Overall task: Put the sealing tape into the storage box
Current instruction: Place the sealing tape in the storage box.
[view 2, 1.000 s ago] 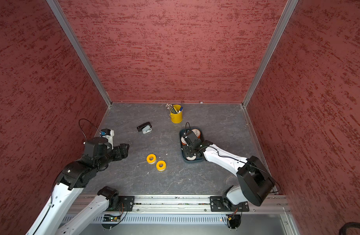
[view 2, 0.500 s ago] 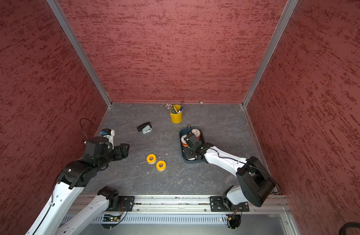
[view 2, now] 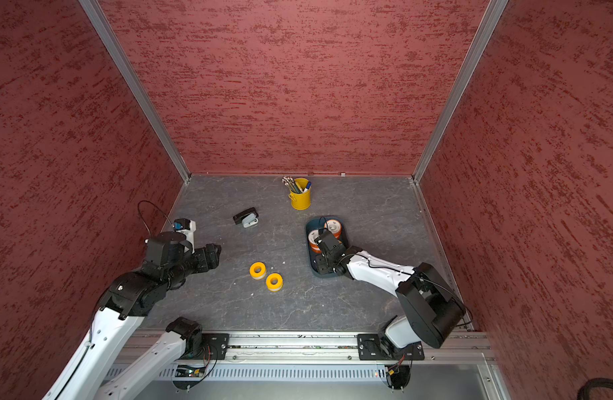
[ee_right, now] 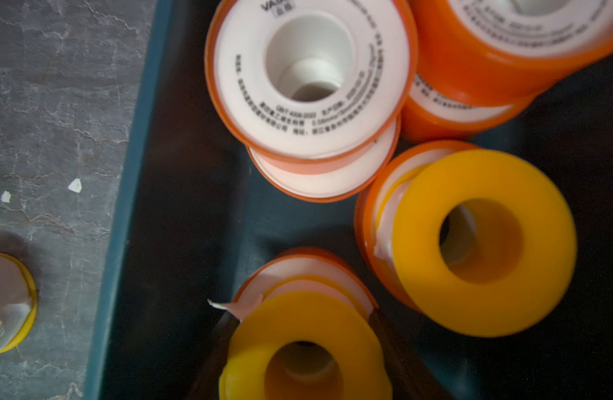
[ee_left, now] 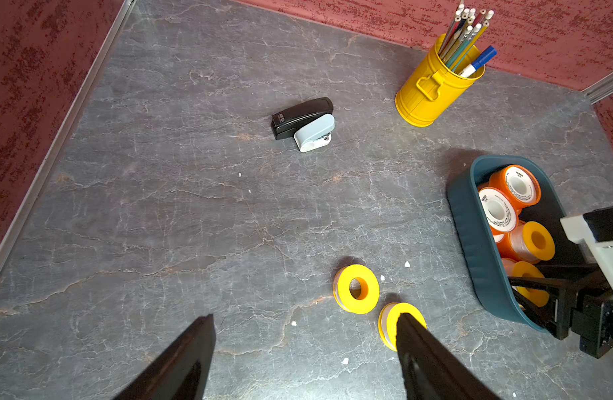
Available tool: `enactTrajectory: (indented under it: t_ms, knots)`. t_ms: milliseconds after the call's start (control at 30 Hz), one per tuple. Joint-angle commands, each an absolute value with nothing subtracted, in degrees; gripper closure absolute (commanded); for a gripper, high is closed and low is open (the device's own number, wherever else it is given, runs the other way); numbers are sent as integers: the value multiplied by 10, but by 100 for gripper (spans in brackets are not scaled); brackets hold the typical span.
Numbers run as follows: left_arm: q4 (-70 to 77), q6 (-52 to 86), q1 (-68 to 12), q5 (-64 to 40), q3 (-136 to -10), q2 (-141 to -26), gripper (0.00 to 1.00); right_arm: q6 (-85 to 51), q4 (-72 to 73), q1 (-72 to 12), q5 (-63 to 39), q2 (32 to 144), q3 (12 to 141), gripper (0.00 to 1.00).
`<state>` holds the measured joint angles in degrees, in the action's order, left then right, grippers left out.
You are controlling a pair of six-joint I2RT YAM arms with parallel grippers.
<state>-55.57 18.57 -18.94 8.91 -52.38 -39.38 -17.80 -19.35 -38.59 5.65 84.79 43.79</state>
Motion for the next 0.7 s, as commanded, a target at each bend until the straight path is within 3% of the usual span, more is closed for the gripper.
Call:
enactTrajectory:
  t_ms: [0, 300, 667]
  knots:
    - [-544, 180, -185, 83, -518, -394, 15, -181, -186, -381, 65, 860, 434, 47]
    - [-543, 178, -184, 80, -519, -398, 14, -182, -195, -381, 63, 843, 437, 37]
    - [-543, 178, -183, 80, -519, -398, 13, -180, -220, -381, 87, 766, 433, 32]
